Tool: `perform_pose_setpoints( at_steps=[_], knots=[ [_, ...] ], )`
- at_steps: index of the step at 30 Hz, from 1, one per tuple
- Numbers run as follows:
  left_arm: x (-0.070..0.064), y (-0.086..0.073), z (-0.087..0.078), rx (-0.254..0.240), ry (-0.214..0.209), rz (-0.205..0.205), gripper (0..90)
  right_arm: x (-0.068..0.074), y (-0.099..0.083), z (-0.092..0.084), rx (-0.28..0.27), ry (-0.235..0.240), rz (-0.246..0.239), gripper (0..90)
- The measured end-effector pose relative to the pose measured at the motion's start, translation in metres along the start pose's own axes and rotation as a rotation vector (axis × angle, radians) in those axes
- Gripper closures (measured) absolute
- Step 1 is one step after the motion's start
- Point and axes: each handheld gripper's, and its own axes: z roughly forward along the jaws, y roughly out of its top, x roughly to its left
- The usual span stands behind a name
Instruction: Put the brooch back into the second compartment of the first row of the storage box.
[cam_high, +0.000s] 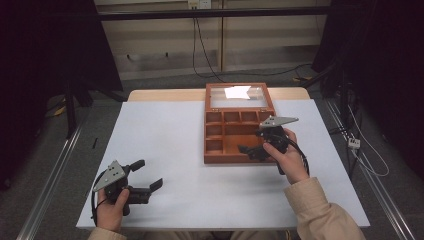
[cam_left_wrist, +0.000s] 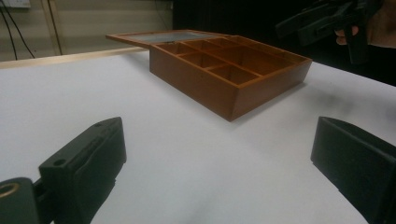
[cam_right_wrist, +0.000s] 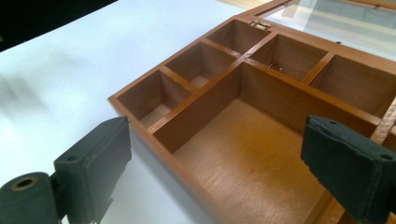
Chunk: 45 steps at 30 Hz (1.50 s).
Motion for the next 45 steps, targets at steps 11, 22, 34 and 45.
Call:
perform_pose_setpoints(
  at_steps=[11, 22, 34, 45],
  knots=[
    [-0.001, 0.0, 0.0, 0.002, 0.001, 0.003, 3.3, 0.005, -0.017, -0.009, 0.003, 0.015, -0.004, 8.7],
    [0.0, 0.0, 0.0, 0.01, -0.002, 0.007, 3.3, 0.01, -0.031, -0.02, -0.002, 0.02, -0.023, 8.7],
    [-0.002, 0.0, 0.0, 0.006, 0.0, 0.005, 3.3, 0.014, -0.054, -0.031, -0.007, 0.022, -0.028, 8.9],
    [-0.002, -0.001, -0.001, 0.012, -0.002, 0.009, 3.3, 0.014, -0.083, -0.045, -0.023, 0.026, -0.039, 9.0]
  ],
)
